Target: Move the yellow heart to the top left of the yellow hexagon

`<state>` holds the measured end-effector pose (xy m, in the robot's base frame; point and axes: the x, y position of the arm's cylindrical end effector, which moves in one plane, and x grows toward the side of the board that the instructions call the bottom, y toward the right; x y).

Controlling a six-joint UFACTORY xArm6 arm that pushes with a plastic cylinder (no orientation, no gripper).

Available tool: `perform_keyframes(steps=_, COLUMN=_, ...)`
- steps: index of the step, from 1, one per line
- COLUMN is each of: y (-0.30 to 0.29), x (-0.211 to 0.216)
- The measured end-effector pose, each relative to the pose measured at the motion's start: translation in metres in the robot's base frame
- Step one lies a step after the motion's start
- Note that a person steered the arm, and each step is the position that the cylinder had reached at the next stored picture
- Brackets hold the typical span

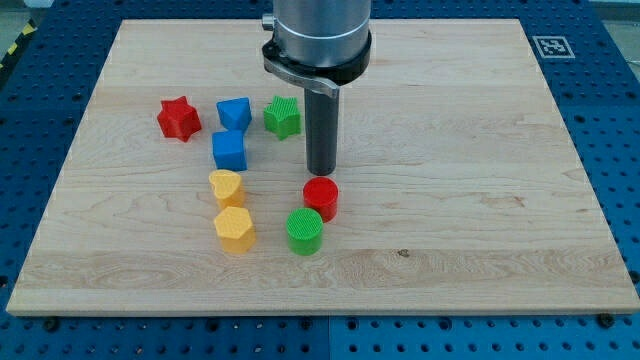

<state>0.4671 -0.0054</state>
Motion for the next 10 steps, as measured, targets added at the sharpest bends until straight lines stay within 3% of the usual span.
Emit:
perform_keyframes(steps=5, y=-0.058, x=0.027)
perform_keyframes(steps=10, y=-0.077, x=0.038)
